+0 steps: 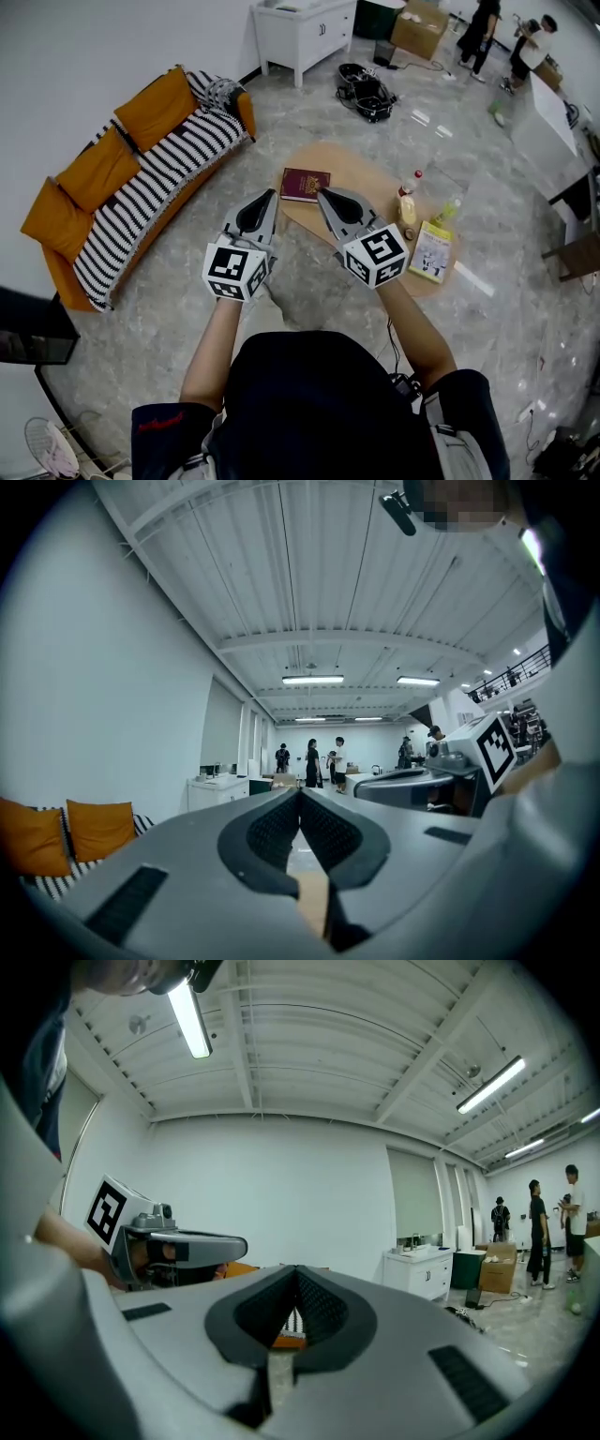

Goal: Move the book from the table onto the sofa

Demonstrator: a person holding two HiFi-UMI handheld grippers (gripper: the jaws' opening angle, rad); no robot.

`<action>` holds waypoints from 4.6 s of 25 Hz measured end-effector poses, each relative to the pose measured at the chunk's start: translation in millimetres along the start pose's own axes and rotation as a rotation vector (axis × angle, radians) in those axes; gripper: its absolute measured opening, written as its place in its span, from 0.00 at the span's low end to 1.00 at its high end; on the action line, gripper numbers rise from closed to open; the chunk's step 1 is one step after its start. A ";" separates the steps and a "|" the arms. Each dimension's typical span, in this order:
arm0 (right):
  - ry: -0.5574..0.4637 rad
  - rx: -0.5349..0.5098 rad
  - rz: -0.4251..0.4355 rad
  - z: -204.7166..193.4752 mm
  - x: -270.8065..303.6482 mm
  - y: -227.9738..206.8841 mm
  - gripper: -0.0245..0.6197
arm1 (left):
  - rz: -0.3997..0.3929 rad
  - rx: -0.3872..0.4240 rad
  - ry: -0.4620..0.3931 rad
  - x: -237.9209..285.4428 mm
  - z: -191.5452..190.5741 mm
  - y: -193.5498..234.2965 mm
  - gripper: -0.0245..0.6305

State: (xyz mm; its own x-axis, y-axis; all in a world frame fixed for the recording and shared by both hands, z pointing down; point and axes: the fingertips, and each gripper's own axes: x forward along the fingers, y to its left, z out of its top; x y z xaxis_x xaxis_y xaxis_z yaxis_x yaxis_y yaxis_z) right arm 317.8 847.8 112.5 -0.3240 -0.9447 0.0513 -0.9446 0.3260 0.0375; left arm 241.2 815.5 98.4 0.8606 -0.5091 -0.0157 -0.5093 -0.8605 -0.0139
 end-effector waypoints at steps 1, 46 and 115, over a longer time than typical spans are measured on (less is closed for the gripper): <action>0.003 0.000 0.000 -0.4 3.5 -1.6 0.05 | -0.001 0.002 0.007 2.7 -2.5 3.0 0.06; 0.213 0.073 -0.160 -65.6 280.3 -87.1 0.05 | -0.152 -0.120 0.130 132.8 -83.5 266.1 0.06; 0.518 0.316 -0.204 -455.0 301.2 -209.0 0.05 | -0.017 -0.517 0.490 213.3 -480.5 249.1 0.06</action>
State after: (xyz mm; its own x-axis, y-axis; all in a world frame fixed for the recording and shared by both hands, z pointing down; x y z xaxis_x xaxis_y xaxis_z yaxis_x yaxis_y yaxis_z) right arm 441.4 511.6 574.2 -0.1436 -0.8209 0.5528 -0.9800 0.0402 -0.1949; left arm 301.0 483.0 572.0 0.8339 -0.3415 0.4336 -0.5322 -0.7059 0.4674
